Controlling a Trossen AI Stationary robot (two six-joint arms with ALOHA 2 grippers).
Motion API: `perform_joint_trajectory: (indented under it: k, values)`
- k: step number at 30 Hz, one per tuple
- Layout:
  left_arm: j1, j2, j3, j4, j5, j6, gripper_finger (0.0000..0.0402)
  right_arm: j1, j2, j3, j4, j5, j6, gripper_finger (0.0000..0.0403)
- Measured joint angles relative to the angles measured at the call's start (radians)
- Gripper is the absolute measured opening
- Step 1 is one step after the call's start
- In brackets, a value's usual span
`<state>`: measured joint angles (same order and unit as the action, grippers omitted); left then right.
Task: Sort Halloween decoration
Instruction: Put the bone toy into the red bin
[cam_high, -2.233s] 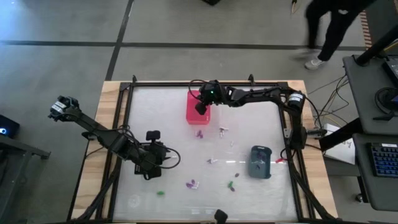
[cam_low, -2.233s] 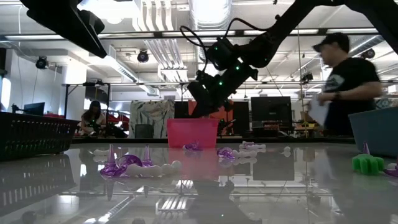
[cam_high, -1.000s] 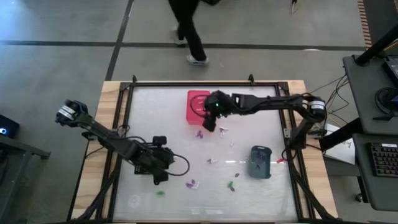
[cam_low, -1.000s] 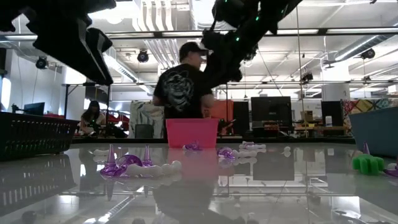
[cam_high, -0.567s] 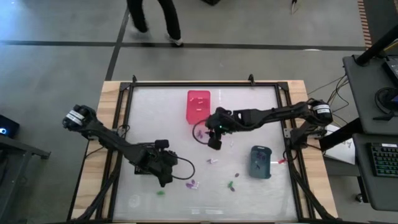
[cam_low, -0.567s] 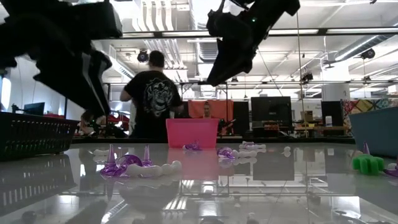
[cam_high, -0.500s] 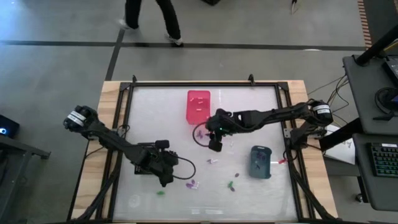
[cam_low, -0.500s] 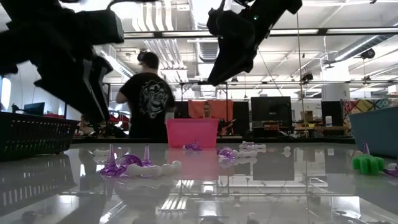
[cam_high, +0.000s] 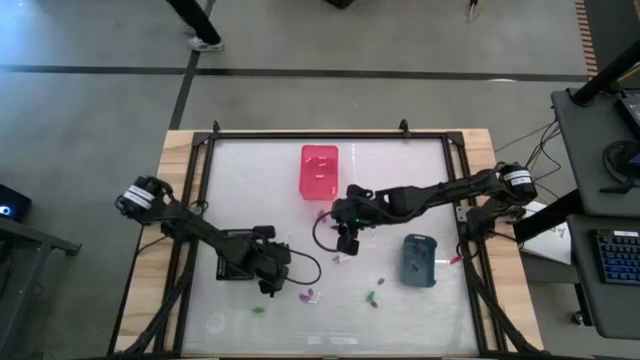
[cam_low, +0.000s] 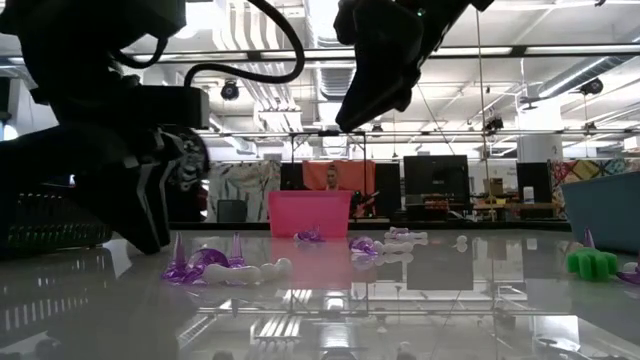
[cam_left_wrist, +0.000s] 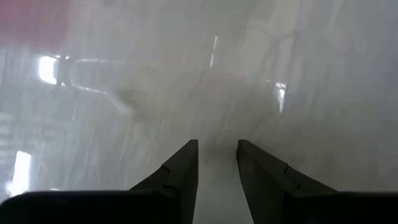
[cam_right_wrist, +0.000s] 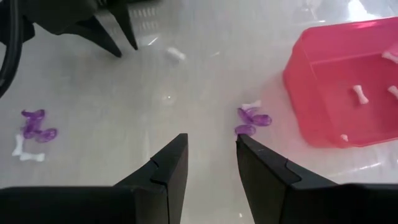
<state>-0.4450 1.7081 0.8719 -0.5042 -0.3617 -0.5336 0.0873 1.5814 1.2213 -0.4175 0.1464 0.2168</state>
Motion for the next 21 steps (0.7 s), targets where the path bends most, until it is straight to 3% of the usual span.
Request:
perform_joint_trajectory:
  k: [11, 21]
  values:
    - [0.005, -0.034, 0.002, -0.016, 0.001, 0.021, 0.0098, 0.011, 0.0, 0.0, 0.002, 0.014, 0.012, 0.0128]
    - [0.038, -0.046, 0.044, -0.001, -0.055, 0.156, 0.0098, 0.013, 0.003, -0.001, 0.005, 0.014, 0.023, 0.0128]
